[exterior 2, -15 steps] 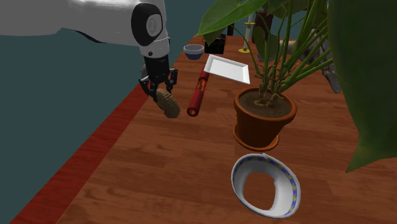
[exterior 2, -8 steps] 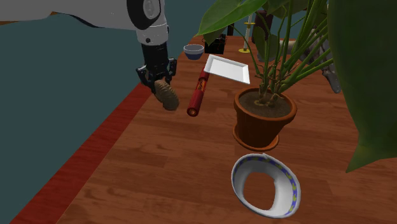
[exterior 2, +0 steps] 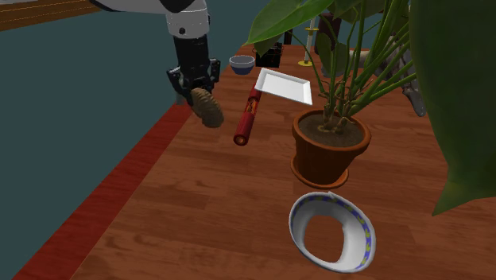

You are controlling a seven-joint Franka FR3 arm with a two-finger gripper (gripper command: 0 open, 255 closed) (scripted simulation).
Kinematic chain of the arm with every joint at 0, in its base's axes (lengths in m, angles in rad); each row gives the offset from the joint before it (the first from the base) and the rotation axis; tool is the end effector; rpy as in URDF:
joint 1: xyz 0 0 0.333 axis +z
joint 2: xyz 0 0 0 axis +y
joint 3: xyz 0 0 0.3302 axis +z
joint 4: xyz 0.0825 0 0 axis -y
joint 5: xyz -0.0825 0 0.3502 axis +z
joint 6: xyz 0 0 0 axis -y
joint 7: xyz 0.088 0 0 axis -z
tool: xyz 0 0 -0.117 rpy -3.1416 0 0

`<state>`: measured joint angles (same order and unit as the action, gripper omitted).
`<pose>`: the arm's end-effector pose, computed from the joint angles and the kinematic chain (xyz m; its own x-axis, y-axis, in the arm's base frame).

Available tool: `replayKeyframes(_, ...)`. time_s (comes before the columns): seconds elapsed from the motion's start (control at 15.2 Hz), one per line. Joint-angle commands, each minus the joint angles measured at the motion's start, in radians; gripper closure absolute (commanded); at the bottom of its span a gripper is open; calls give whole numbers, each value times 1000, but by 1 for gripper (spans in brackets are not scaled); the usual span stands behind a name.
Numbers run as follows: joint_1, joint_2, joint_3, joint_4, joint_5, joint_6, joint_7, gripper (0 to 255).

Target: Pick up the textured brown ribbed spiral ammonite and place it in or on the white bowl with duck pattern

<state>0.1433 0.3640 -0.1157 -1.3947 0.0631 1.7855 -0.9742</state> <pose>0.6440 0.0361 0.5144 0.5420 0.8397 0.0337 0.8399 -0.5426 0.0124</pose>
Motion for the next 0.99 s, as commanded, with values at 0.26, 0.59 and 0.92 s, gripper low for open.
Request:
replayKeyframes(0.26, -60, -123, -36, -161, -2, 36, -101, 255)
replayKeyframes(0.59, -114, -208, -75, -268, -6, 56, -197, 255)
replayKeyframes(0.92, -170, -270, -120, -340, -11, 63, -298, 255)
